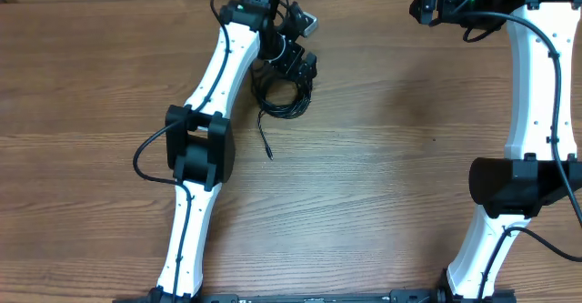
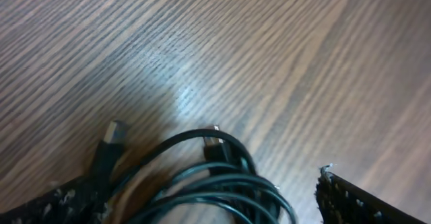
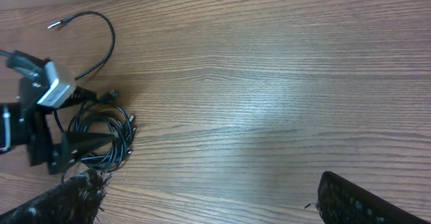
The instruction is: Untangle cables
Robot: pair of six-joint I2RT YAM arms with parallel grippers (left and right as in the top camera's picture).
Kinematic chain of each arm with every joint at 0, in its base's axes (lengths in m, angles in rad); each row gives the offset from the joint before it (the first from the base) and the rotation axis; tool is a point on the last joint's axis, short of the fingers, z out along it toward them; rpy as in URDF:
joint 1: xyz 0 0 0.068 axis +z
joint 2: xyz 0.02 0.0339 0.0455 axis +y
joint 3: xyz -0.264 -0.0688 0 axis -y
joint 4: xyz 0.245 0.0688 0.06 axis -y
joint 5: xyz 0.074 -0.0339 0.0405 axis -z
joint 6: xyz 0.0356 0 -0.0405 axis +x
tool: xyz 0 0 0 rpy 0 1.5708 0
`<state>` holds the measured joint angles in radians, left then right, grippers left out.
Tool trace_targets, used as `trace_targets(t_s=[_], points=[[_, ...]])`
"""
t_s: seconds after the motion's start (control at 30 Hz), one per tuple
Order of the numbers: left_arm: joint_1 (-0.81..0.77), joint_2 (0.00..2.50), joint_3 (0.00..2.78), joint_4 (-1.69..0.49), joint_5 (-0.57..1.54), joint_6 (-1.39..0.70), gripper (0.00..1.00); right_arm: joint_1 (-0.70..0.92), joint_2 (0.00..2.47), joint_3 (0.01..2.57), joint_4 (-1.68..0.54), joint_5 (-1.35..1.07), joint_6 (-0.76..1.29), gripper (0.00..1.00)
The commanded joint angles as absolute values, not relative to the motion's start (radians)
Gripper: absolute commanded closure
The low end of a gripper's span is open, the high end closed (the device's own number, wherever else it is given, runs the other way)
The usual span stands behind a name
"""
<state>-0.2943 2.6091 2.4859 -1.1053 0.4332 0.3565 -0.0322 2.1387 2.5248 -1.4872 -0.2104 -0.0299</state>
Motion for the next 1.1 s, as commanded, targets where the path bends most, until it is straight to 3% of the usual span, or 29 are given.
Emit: trace_targets(t_s=[0.0, 0.23, 0.37, 0.73, 0.77, 0.8, 0.83, 1.07], points=[[-0.289, 2.65, 2.489, -1.087, 0.383, 0.39, 0.03, -0.034, 2.141, 2.527, -1.487, -0.219, -0.036, 0.0], [-0.289, 2.653, 2.489, -1.039, 0.306, 0.389, 0.01, -0.033, 2.141, 2.527, -1.476, -0.219, -0.036, 0.0], [-0.289, 2.657, 2.489, -1.029, 0.309, 0.381, 0.16, -0.033, 2.141, 2.527, -1.475, -0.219, -0.036, 0.0], [-0.289, 2.708, 2.487, -1.037, 0.306, 0.366, 0.19, -0.033, 2.141, 2.527, -1.475, -0.219, -0.036, 0.0], [-0.289, 2.712, 2.487, -1.037, 0.306, 0.366, 0.24, -0.033, 2.141, 2.527, -1.475, -0.219, -0.036, 0.0], [-0.289, 2.717, 2.487, -1.036, 0.305, 0.366, 0.44, -0.033, 2.141, 2.527, -1.475, -0.219, -0.036, 0.0], [-0.289, 2.721, 2.487, -1.036, 0.303, 0.362, 0.96, -0.033, 2.141, 2.527, -1.475, -0.219, -0.036, 0.0], [-0.275, 2.703, 2.619, -1.079, 0.147, 0.151, 0.96, -0.033, 2.141, 2.527, -1.461, -0.219, -0.035, 0.0]])
